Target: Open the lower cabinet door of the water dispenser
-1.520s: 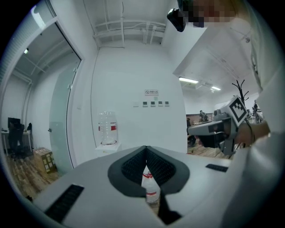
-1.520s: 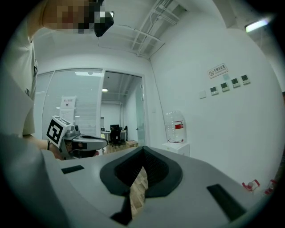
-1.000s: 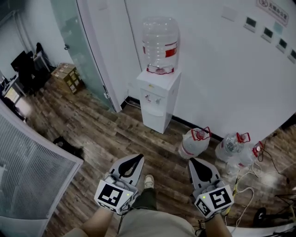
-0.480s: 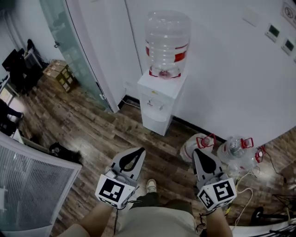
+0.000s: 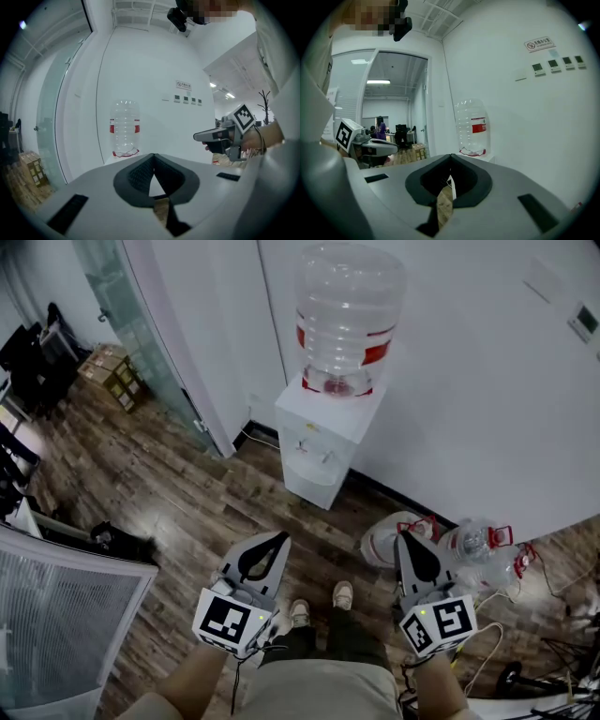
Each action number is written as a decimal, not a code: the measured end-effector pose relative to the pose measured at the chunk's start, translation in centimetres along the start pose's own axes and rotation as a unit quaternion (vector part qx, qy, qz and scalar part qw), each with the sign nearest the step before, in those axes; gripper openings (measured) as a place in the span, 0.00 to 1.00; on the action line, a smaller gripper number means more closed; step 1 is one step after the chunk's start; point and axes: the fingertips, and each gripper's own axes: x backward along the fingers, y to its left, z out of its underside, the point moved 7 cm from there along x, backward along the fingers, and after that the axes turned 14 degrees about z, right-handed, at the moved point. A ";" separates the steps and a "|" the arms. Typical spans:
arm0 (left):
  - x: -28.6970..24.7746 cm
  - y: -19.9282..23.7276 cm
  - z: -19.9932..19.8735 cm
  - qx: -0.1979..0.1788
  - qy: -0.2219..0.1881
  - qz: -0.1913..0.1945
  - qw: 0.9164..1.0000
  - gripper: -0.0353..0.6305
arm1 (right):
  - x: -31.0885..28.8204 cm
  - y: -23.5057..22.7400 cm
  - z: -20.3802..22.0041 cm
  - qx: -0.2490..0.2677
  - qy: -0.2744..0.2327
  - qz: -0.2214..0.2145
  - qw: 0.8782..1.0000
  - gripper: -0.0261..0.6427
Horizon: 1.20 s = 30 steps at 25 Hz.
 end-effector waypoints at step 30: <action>-15.2 11.6 18.1 0.027 0.030 -0.090 0.995 0.06 | -25.8 -8.1 22.7 -0.031 0.052 -0.072 0.996 0.46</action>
